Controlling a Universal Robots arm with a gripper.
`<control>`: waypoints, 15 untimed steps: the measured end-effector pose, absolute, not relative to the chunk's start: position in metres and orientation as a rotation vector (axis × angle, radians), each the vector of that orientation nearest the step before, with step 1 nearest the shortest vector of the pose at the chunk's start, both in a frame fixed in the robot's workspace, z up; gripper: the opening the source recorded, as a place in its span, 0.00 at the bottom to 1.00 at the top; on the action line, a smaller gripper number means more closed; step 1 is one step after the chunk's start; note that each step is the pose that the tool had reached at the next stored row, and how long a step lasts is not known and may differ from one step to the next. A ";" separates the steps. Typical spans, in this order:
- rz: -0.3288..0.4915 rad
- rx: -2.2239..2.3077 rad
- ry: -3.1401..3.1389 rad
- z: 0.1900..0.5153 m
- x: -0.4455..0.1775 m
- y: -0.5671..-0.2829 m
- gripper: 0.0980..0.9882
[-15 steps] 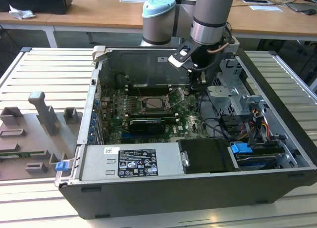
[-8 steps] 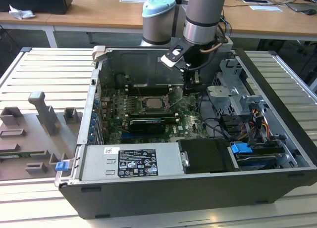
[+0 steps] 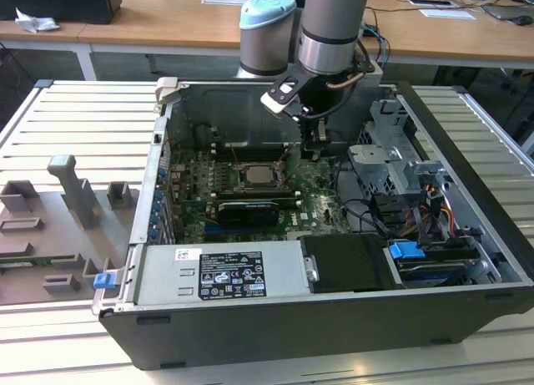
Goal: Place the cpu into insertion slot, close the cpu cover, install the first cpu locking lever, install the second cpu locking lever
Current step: 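Close the cpu cover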
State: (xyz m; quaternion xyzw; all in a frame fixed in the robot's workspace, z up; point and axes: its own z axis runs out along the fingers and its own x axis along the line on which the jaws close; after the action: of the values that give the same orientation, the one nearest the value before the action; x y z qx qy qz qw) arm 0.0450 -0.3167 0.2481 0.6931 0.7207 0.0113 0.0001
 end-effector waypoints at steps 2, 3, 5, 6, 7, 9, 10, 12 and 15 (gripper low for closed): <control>0.036 2.177 2.264 0.248 0.043 -0.317 0.01; 0.036 2.177 2.264 0.248 0.042 -0.317 0.01; 0.036 2.177 2.264 0.248 0.038 -0.317 0.01; 0.036 2.177 2.264 0.248 0.036 -0.317 0.01; 0.036 2.177 2.264 0.248 0.034 -0.317 0.01; 0.036 2.177 2.264 0.248 0.028 -0.317 0.01; 0.036 2.177 2.264 0.248 0.025 -0.317 0.01; 0.036 2.177 2.264 0.248 0.018 -0.317 0.01; 0.036 2.177 2.264 0.248 0.011 -0.317 0.01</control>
State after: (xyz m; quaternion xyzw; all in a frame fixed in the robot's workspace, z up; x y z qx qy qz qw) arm 0.0107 -0.3167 0.2479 0.6931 0.7208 0.0115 0.0001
